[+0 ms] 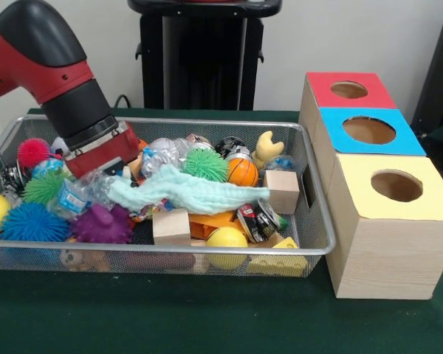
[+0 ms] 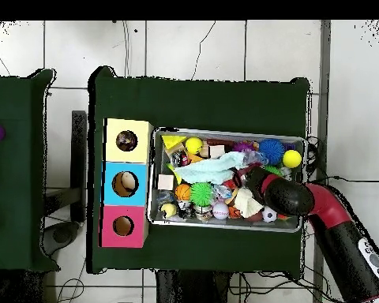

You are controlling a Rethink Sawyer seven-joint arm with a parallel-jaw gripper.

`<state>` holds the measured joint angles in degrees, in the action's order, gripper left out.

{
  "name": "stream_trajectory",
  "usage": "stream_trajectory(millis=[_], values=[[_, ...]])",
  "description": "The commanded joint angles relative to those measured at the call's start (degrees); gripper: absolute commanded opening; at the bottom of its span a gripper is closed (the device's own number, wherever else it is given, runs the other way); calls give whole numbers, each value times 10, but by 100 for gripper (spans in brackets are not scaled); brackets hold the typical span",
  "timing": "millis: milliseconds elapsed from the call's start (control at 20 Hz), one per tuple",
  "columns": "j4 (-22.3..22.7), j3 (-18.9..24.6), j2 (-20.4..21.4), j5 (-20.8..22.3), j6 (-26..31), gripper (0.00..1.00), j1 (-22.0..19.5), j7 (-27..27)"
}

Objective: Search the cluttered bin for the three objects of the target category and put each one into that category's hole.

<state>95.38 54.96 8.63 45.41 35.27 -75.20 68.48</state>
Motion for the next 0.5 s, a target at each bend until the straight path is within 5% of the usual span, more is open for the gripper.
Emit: stream_trajectory(millis=[50, 300, 500], values=[[-128, -9, 24, 20, 76, 0, 3, -208], [-62, -31, 67, 20, 51, 0, -2, -118], [48, -69, 116, 11, 15, 0, -5, 13]])
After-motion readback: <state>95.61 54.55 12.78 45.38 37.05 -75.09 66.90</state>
